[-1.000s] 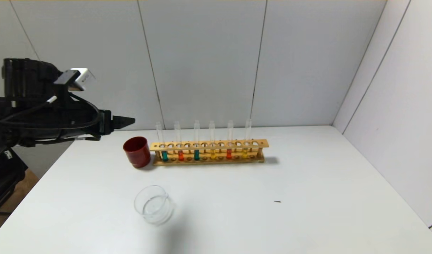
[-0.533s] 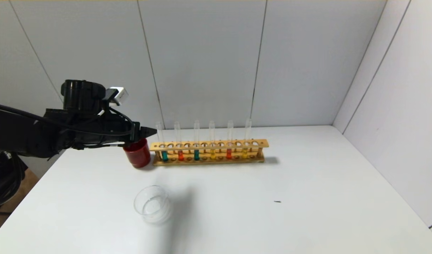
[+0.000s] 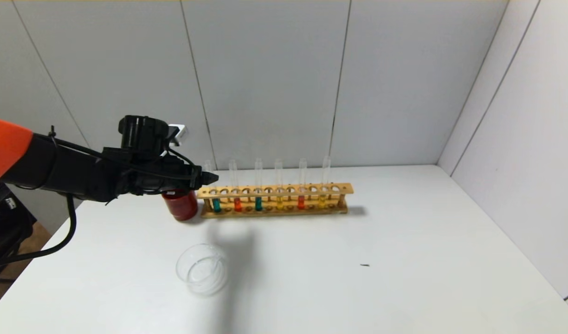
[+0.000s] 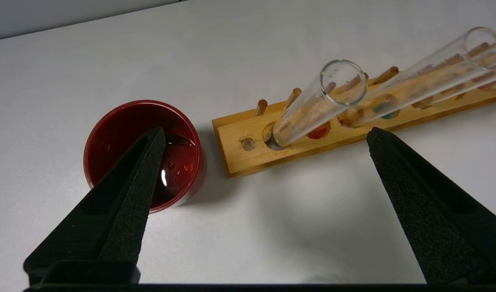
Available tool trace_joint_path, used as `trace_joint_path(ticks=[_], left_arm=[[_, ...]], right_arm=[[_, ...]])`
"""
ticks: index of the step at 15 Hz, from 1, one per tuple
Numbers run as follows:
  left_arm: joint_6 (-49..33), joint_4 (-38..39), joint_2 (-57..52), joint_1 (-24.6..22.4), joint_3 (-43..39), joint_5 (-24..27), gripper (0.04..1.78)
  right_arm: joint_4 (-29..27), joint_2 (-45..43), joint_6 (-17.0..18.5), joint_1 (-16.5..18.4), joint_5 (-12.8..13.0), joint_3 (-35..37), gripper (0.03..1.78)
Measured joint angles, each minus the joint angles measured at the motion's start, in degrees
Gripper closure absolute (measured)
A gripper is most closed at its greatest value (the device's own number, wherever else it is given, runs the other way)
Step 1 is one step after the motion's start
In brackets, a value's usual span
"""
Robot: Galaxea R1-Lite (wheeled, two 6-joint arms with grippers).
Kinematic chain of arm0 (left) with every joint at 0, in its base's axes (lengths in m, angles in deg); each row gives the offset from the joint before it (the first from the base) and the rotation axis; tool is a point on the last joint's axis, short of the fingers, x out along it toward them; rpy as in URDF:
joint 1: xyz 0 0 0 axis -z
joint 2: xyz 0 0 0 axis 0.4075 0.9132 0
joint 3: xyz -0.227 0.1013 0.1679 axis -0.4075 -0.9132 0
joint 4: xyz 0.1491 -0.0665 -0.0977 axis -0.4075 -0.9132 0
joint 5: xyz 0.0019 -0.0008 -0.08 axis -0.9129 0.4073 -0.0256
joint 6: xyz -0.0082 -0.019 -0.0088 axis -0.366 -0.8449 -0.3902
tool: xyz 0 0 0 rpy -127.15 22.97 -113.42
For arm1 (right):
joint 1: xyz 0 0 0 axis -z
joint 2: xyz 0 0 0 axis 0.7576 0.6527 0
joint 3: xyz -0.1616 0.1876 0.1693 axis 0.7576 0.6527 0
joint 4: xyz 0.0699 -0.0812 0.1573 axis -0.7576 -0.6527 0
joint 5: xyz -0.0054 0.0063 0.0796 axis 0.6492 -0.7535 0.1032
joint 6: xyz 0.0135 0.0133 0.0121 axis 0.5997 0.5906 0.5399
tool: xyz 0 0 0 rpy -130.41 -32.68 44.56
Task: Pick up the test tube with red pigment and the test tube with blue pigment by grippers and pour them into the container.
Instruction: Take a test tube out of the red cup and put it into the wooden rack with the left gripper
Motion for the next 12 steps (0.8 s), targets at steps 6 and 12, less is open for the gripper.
trace_joint_path(ticks=[6, 12], left_arm=[[-0.78, 0.0, 5.64, 2.01, 4.25, -2.15, 0.07], [-0.89, 0.0, 8.41, 2.18, 6.75, -2.4, 0.07]], right_arm=[[0.0, 0.0, 0.0, 0.0, 0.0, 0.0, 0.06], [0.02, 0.0, 0.0, 0.02, 0.0, 0.0, 0.06]])
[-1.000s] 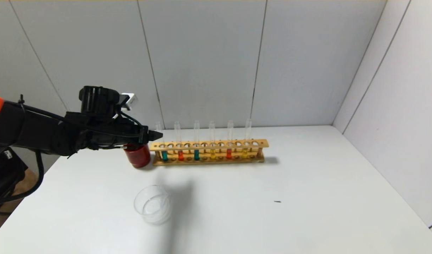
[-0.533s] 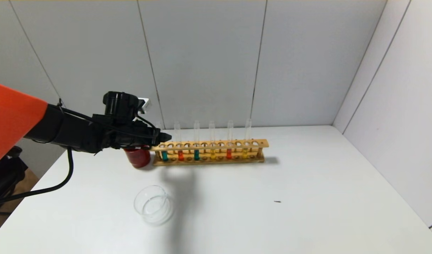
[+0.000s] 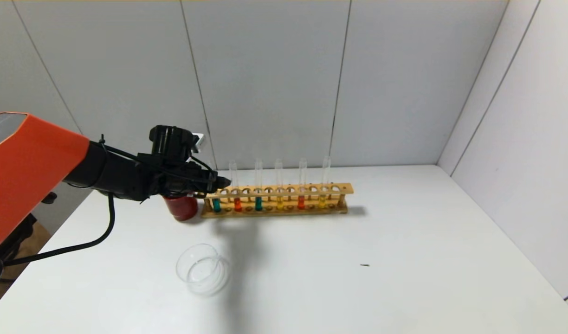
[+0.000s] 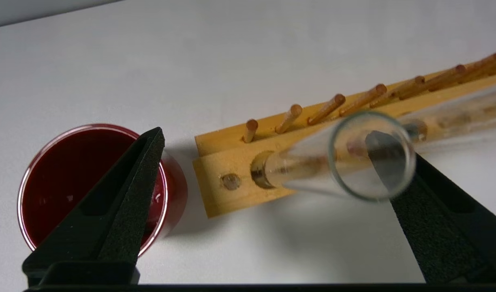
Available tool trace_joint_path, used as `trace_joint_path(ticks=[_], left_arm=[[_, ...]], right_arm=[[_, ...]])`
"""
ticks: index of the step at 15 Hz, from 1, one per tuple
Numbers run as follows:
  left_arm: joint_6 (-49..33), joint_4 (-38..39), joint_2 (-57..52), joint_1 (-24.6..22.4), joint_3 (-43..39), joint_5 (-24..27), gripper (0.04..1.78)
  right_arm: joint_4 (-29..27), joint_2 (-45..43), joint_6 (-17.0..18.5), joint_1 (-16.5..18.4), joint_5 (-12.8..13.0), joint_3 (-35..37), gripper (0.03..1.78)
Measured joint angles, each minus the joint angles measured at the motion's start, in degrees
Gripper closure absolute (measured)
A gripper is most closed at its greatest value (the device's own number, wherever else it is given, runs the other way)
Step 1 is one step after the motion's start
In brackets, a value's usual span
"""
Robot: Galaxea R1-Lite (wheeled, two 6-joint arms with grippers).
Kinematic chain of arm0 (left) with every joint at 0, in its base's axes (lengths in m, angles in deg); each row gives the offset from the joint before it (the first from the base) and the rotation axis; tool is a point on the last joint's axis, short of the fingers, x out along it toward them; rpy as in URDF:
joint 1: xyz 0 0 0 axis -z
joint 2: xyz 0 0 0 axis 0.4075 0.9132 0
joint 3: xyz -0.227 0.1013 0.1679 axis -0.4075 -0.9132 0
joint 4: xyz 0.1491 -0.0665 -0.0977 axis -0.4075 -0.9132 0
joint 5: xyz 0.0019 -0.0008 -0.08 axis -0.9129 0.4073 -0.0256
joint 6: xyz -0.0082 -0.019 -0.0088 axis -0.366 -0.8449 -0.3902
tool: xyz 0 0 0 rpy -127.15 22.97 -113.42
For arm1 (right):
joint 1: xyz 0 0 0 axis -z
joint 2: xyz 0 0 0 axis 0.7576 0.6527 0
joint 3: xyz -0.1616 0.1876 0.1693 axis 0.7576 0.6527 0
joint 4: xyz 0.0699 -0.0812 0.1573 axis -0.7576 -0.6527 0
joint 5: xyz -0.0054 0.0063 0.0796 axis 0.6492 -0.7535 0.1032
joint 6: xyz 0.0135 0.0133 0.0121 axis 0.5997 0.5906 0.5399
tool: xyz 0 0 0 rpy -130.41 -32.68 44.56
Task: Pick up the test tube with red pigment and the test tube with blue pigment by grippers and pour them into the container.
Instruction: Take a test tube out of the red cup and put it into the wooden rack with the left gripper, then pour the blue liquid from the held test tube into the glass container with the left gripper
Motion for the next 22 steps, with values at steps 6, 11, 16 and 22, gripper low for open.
trace_joint_path(ticks=[6, 11, 16, 22], left_arm=[[0.06, -0.02, 1.76, 0.35, 1.57, 0.0, 0.5], [0.17, -0.02, 2.54, 0.6, 1.71, -0.13, 1.36], [0.23, 0.01, 2.76, 0.61, 1.63, -0.24, 1.48], [0.8, -0.79, -1.06, 0.61, 1.82, -0.18, 1.48]], right_arm=[[-0.02, 0.0, -0.02, 0.0, 0.0, 0.0, 0.06], [0.0, 0.0, 0.0, 0.0, -0.02, 0.0, 0.06], [-0.02, 0.0, -0.02, 0.02, 0.0, 0.0, 0.06], [-0.02, 0.0, 0.0, -0.02, -0.02, 0.0, 0.06]])
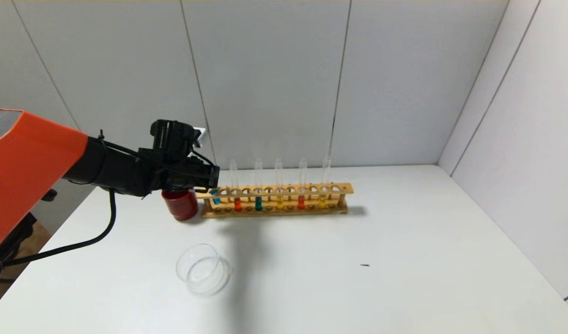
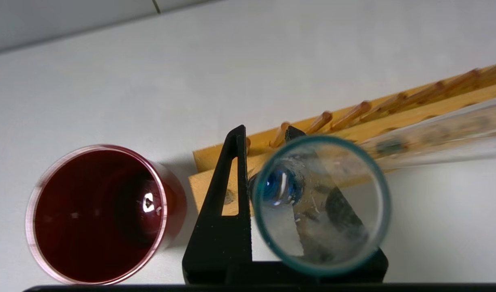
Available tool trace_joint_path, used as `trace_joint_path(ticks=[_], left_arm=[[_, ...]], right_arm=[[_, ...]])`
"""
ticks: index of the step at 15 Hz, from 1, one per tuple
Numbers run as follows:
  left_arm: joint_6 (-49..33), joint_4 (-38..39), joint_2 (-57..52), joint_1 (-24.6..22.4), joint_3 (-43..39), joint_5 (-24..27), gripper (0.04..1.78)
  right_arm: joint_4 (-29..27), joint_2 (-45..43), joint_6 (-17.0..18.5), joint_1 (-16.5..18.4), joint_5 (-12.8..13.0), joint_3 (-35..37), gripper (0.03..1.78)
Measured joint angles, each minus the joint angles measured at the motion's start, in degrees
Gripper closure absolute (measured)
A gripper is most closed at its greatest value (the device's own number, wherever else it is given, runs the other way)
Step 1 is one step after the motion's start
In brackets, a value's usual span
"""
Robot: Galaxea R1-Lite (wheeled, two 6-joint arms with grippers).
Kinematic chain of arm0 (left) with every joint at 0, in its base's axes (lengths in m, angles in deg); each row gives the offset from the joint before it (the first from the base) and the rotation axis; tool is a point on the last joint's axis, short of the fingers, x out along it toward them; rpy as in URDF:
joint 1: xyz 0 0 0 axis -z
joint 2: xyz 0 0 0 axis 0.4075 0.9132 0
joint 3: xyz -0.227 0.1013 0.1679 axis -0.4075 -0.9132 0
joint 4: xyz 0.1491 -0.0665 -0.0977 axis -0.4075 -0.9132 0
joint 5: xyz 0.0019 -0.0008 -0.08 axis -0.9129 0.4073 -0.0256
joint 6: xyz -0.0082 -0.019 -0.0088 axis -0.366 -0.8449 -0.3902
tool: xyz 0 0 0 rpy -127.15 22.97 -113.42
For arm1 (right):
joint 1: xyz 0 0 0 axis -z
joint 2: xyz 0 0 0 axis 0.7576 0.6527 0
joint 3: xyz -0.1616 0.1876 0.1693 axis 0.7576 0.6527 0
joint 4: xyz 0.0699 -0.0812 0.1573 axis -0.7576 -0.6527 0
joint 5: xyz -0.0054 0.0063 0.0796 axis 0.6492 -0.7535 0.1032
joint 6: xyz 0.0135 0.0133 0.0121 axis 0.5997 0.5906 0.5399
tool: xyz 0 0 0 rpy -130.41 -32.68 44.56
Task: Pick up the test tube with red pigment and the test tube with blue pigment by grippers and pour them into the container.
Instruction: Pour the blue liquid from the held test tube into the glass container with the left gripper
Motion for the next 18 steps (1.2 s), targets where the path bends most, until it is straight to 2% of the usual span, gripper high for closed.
trace_joint_path(ticks=[4, 8, 10, 13, 15, 18], left_arm=[[1.23, -4.35, -5.71, 0.0, 4.69, -0.22, 1.48], [4.07, -11.3, -10.5, -0.28, 12.28, -3.44, 1.48], [4.86, -11.86, -13.67, -0.33, 11.82, -3.61, 1.48], [9.41, -11.28, -19.37, -1.38, 5.71, -3.08, 1.48], [13.8, -11.19, -23.53, -3.8, 0.78, -0.89, 1.48], [18.57, -11.03, -29.34, -9.4, -6.86, 10.47, 1.48]], right_arm=[[0.0, 0.0, -0.02, 0.05, 0.0, 0.0, 0.06], [0.0, 0.0, -0.02, 0.02, 0.0, 0.0, 0.06], [0.0, 0.0, -0.02, 0.02, 0.02, 0.0, 0.06], [0.0, 0.0, -0.02, 0.0, 0.02, 0.0, 0.06], [0.0, 0.0, -0.02, 0.05, 0.0, 0.0, 0.06], [0.0, 0.0, -0.02, 0.05, 0.02, 0.0, 0.06]])
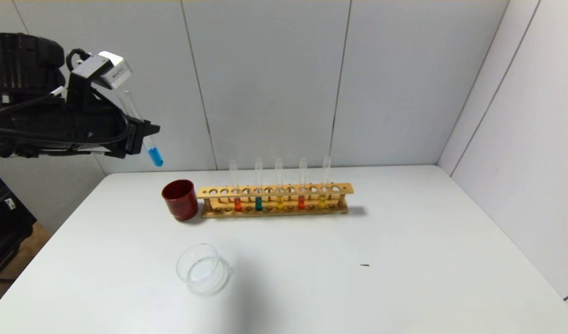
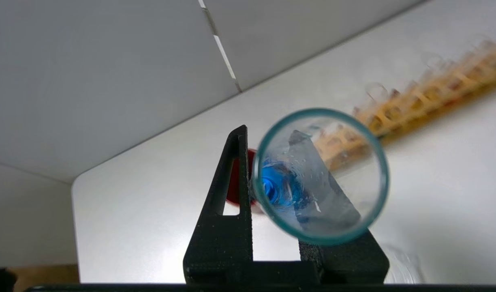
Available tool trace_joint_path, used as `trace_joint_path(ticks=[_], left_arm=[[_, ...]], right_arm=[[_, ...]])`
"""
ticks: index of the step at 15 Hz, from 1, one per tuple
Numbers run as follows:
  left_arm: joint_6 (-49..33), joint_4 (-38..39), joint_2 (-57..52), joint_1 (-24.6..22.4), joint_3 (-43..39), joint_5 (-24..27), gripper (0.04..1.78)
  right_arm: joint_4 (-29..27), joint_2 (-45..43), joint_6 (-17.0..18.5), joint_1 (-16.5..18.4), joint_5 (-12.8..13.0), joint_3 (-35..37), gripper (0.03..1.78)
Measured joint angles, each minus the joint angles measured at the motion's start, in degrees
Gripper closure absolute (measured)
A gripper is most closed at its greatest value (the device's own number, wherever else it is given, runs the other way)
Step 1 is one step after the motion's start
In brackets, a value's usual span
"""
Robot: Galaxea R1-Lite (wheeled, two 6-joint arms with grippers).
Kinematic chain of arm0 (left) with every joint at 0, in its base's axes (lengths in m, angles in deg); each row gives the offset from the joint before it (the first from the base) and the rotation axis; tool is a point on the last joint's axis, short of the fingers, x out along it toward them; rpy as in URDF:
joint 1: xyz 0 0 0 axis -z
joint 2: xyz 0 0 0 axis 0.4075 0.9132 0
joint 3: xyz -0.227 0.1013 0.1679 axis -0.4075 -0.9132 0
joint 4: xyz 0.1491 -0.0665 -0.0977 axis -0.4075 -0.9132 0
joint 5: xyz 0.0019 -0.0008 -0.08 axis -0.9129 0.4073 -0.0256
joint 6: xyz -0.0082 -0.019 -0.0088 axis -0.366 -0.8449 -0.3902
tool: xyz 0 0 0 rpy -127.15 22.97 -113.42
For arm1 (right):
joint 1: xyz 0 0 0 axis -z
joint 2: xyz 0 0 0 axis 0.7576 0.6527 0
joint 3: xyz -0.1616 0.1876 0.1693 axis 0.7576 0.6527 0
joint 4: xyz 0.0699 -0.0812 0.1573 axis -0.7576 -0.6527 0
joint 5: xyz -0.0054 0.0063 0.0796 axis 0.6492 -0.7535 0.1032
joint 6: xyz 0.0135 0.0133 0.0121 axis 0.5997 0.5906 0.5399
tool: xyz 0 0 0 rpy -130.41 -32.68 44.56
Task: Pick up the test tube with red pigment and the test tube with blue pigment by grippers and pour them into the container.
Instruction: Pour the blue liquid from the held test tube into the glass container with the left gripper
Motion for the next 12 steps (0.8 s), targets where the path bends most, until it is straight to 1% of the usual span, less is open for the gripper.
trace_joint_path(ticks=[1, 3, 6, 7, 8, 12], left_arm=[[1.79, 0.0, -1.63, -1.99, -2.76, 4.83, 1.48], [9.37, 0.17, -3.69, -6.12, -7.24, 13.58, 1.48], [26.66, -1.6, -4.53, -13.31, -11.24, 26.16, 1.48], [32.15, -3.63, -4.19, -14.87, -10.87, 28.45, 1.48], [36.78, -5.69, -3.73, -15.79, -9.84, 29.27, 1.48], [55.35, -9.0, -1.11, -17.6, -4.55, 28.44, 1.48]], right_arm=[[0.0, 0.0, 0.0, -0.02, 0.0, 0.0, 0.06], [0.0, 0.0, 0.02, -0.02, 0.0, 0.0, 0.06], [0.0, 0.0, 0.0, -0.05, -0.02, 0.0, 0.06], [0.0, 0.0, 0.02, -0.05, 0.0, 0.0, 0.06], [0.0, 0.0, 0.0, 0.0, 0.0, 0.0, 0.06], [0.0, 0.0, 0.0, -0.05, -0.02, 0.0, 0.06]])
